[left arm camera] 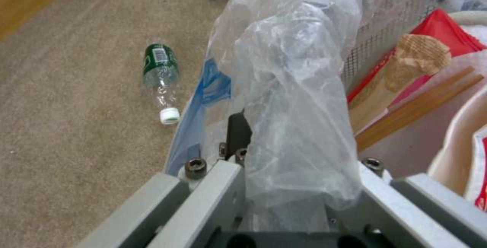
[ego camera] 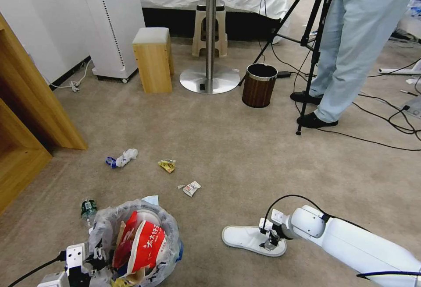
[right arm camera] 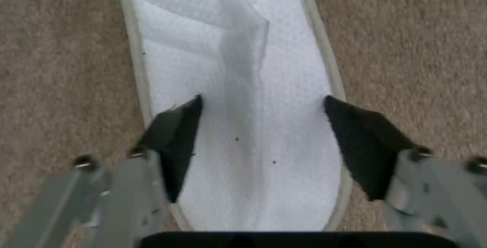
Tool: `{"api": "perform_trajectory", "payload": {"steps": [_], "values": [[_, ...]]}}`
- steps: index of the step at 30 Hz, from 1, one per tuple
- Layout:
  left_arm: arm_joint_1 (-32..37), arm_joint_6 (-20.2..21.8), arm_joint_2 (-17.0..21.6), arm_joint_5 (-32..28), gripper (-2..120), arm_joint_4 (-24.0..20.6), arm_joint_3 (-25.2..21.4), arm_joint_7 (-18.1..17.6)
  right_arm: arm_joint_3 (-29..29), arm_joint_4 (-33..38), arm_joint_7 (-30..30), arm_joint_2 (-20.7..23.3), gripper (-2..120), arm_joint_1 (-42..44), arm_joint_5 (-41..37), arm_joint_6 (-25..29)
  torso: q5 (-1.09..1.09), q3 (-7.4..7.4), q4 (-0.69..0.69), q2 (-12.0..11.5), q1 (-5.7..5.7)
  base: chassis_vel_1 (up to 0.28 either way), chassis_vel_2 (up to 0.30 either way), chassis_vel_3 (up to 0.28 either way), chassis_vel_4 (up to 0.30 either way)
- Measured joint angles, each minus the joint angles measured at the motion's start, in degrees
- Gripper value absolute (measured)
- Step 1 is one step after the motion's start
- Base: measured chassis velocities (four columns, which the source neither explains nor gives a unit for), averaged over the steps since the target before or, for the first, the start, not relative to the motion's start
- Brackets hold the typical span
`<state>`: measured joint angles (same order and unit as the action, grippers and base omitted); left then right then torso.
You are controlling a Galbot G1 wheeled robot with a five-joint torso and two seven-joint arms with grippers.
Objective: Pick up the trash bin and place the garbage on the floor into it.
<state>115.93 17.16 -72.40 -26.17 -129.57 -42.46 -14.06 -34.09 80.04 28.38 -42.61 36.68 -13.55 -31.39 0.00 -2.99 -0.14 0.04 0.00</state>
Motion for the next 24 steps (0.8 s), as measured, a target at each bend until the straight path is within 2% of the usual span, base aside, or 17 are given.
{"api": "perform_trajectory", "payload": {"steps": [1, 4, 8, 11, 14, 17, 24], "values": [[0.0, 0.0, 0.0, 0.0, 2, 0.0, 0.0, 0.0, 0.0, 0.0, 0.0, 0.0, 60, 0.0, 0.0, 0.0, 0.0, 0.0, 0.0, 0.0, 0.0, 0.0, 0.0, 0.0, 0.0], [0.17, -0.1, 0.02, 0.07, 2, -0.06, 0.11, 0.0, 0.46, -0.04, -0.08, -0.1, 45, 0.19, -0.47, 0.0, 0.0, 0.0, 0.0, 0.0, 0.0, 0.0, 0.0, 0.0, 0.0], [0.28, -0.29, 0.02, 0.15, 2, -0.06, 0.12, 0.02, 0.64, -0.03, -0.4, -0.14, 37, 0.33, -0.96, -0.02, 0.0, 0.0, 0.0, 0.0, 0.0, 0.0, 0.0, 0.0, 0.0], [0.4, -0.5, 0.08, 0.12, 2, -0.06, 0.14, 0.08, 0.94, 0.15, -0.87, -0.22, 18, 0.59, -1.71, -0.07, 0.0, 0.0, 0.0, 0.0, 0.0, 0.0, 0.0, 0.0, 0.0], [0.36, -0.5, 0.19, -0.12, 2, -0.03, 0.14, 0.05, 1.04, 0.24, -0.94, -0.25, 14, 0.63, -1.89, -0.12, 0.0, 0.0, 0.0, 0.0, 0.0, 0.0, 0.0, 0.0, 0.0], [0.2, -0.41, 0.51, -0.82, 2, 0.03, 0.05, -0.11, 2.19, 0.31, -1.12, -0.35, 0, 1.04, -2.1, -0.16, 0.0, 0.0, 0.0, 0.0, 0.0, 0.0, 0.0, 0.0, 0.0], [0.35, 0.23, 0.56, -1.46, 2, -0.48, -0.44, 0.34, 5.87, 0.98, -1.33, -0.34, 0, 2.68, -2.8, -0.07, -0.02, 0.0, -0.01, 0.0, 0.0, 0.0, 0.0, 0.0, 0.0]]}}
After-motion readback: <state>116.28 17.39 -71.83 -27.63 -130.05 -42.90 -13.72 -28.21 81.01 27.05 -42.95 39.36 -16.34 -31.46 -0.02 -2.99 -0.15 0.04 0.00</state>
